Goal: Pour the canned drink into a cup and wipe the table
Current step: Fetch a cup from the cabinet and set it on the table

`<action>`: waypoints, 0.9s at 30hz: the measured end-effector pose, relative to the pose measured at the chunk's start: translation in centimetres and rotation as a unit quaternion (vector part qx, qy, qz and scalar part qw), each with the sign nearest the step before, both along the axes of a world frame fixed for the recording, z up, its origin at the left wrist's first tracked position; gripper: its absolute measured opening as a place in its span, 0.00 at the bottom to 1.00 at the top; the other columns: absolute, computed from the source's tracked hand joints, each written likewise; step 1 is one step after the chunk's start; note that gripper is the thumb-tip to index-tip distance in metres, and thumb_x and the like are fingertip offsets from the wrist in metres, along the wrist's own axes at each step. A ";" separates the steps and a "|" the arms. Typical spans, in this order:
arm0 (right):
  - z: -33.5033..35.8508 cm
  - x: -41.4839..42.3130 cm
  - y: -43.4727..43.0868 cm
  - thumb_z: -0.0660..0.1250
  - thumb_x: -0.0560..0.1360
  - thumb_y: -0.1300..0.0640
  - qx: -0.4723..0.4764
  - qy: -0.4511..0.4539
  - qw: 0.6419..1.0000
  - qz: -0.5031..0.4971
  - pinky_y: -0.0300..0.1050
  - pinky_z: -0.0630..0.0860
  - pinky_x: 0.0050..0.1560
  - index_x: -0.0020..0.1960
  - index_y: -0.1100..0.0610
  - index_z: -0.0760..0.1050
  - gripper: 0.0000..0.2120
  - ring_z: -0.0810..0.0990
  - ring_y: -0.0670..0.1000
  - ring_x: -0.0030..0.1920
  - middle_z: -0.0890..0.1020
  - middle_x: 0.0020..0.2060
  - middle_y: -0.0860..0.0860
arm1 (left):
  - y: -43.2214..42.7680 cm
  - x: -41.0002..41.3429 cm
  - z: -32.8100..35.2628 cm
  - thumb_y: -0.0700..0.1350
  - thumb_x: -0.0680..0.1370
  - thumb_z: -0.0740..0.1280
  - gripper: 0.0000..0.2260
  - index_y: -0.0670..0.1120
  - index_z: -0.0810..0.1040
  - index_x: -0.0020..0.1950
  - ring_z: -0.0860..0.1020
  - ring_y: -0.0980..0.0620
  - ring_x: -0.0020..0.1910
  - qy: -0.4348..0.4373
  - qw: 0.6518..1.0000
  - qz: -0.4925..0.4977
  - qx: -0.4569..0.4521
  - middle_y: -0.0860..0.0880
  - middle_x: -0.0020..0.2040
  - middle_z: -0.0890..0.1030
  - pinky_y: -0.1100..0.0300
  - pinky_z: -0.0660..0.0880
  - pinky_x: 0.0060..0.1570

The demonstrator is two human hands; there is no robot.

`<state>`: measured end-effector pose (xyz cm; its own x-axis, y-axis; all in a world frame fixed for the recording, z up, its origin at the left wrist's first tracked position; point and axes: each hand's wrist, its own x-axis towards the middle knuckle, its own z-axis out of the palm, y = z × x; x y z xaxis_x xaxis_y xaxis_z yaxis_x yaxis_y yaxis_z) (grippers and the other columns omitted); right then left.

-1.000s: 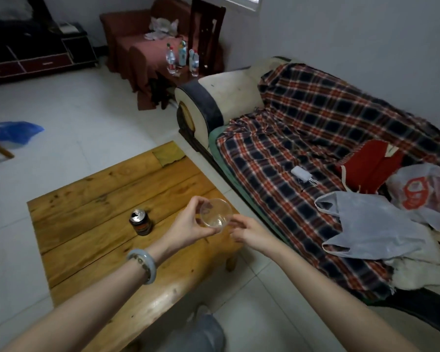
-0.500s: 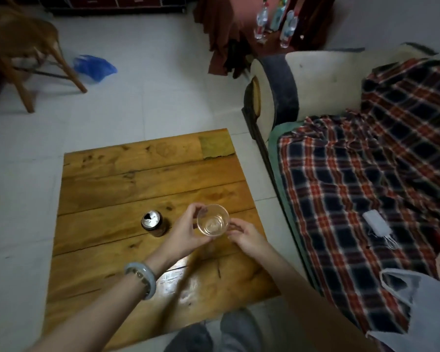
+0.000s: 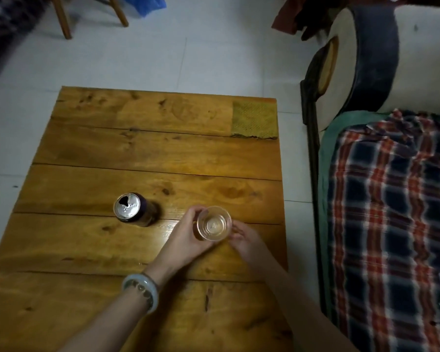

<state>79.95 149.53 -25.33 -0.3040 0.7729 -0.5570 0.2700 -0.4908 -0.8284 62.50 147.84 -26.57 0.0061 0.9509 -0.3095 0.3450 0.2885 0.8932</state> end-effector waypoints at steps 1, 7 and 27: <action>-0.9 -0.2 0.3 0.62 0.73 0.74 -0.001 -0.001 1.000 -0.004 0.29 0.74 0.46 0.64 0.68 0.68 0.19 0.76 0.51 0.54 0.76 0.56 0.56 | 0.3 0.0 -0.4 0.54 0.61 0.80 0.31 0.58 0.69 0.58 0.78 0.59 0.56 -0.001 1.000 0.005 0.002 0.59 0.56 0.79 0.50 0.76 0.57; -4.0 -1.8 1.0 0.62 0.72 0.73 0.012 -0.011 1.000 -0.011 0.35 0.73 0.53 0.61 0.62 0.74 0.20 0.79 0.50 0.56 0.81 0.55 0.55 | 1.0 -0.9 -2.3 0.54 0.61 0.79 0.31 0.56 0.70 0.59 0.78 0.59 0.56 0.000 1.000 0.025 0.009 0.60 0.54 0.79 0.54 0.76 0.56; -4.6 -2.2 1.4 0.59 0.65 0.62 0.024 -0.012 0.999 0.020 0.39 0.72 0.51 0.49 0.64 0.79 0.16 0.77 0.46 0.50 0.83 0.48 0.58 | 0.9 -1.1 -3.6 0.53 0.64 0.78 0.28 0.57 0.69 0.58 0.78 0.60 0.54 0.017 1.000 0.019 -0.003 0.61 0.53 0.79 0.53 0.76 0.55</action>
